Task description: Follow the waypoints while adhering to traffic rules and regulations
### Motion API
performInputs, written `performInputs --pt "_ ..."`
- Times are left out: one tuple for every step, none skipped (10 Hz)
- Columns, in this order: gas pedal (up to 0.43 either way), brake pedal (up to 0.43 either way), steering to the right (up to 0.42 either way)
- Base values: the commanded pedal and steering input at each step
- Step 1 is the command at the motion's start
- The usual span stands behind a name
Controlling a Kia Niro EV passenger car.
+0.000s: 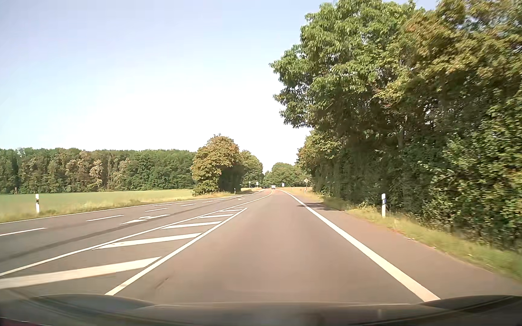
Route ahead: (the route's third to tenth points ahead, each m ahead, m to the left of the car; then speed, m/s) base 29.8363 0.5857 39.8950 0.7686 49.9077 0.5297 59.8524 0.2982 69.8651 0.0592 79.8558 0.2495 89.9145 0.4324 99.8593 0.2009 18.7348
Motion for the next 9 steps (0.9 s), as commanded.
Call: performInputs --pt "0.150 0.030 0.000" --pt "0.150 0.030 0.000" --pt "0.150 0.030 0.000" --pt "0.150 0.030 0.000" --pt "0.150 0.024 0.000" --pt "0.150 0.030 0.000" --pt "0.150 0.024 0.000" --pt "0.150 0.030 0.000" --pt "0.150 0.030 0.000"
